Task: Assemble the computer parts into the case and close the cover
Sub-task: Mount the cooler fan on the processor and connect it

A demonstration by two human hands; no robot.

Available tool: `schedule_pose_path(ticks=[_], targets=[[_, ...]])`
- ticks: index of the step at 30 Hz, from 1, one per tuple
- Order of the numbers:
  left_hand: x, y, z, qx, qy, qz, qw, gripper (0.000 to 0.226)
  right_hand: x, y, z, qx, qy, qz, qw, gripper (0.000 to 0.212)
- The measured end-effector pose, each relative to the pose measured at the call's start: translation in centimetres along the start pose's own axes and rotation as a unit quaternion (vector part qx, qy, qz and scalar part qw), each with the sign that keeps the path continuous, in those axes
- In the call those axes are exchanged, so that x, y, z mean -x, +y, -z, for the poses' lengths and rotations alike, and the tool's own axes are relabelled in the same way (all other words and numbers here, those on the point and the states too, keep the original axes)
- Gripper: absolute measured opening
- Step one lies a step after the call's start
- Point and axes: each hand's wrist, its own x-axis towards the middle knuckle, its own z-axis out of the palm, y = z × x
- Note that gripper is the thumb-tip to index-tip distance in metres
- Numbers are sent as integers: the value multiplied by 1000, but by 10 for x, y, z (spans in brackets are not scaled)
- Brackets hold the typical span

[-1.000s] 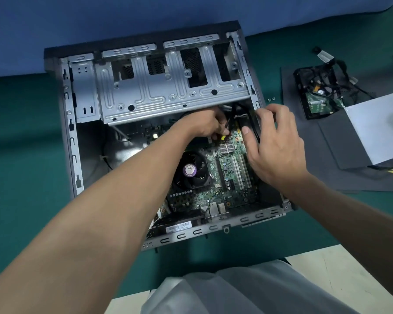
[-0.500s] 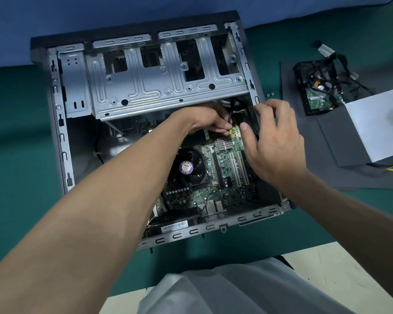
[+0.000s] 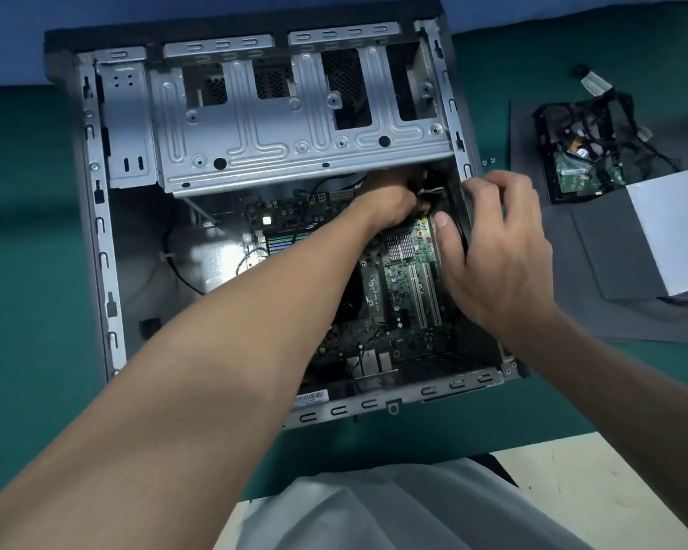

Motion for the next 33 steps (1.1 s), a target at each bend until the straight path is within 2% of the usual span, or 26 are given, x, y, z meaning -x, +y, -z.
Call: schedule_pose_path(ticks=[7, 18, 24, 30, 33], targets=[[-3, 2, -4, 48, 19, -15, 999, 40, -2, 1, 0, -6, -3, -2, 1000, 35], [3, -5, -10, 47, 23, -53, 997, 21, -1, 1, -1, -4, -4, -1, 1000, 33], [9, -3, -12, 13, 41, -62, 997, 33, -1, 1, 0, -4, -7, -6, 1000, 33], [11, -3, -15, 17, 56, -79, 995, 32, -2, 0, 1, -10, -10, -5, 1000, 34], [10, -3, -15, 5, 48, -60, 997, 35, -1, 0, 1, -10, -8, -6, 1000, 34]])
